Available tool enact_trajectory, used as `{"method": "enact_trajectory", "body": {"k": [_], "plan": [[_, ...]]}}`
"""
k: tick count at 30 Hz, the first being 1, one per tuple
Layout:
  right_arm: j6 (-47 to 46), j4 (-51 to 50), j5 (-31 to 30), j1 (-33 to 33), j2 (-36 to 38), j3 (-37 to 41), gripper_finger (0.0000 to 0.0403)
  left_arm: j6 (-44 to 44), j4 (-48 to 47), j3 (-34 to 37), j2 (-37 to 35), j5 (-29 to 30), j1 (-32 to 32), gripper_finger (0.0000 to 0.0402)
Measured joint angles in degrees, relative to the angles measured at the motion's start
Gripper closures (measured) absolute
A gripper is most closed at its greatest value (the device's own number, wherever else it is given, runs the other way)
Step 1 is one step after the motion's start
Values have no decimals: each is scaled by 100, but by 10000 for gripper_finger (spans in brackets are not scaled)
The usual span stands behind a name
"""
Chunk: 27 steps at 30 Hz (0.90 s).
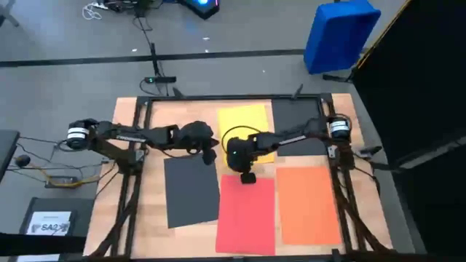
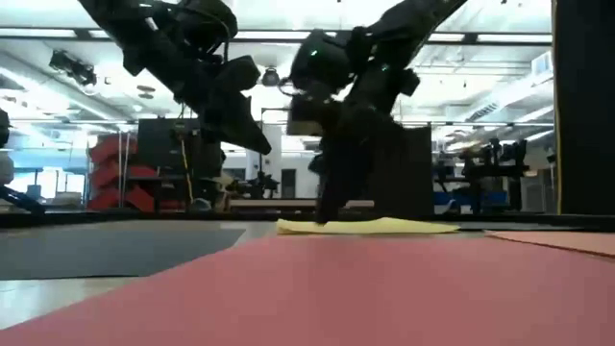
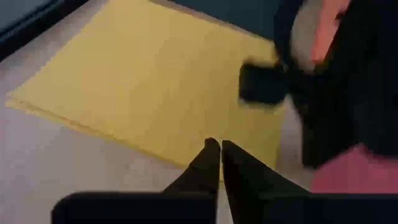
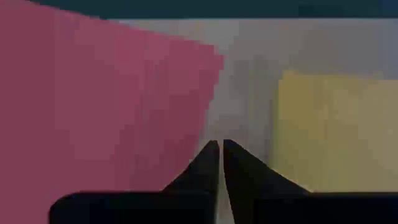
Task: Organize paper
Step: Adjust the papers
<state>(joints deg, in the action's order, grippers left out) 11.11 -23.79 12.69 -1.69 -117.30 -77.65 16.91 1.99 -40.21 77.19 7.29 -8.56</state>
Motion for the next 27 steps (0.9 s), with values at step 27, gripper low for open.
{"method": "enact_trajectory", "body": {"k": [27], "plan": [[-354, -2, 36, -805, -256, -218, 403, 4, -69, 0, 4, -4, 2, 402]]}}
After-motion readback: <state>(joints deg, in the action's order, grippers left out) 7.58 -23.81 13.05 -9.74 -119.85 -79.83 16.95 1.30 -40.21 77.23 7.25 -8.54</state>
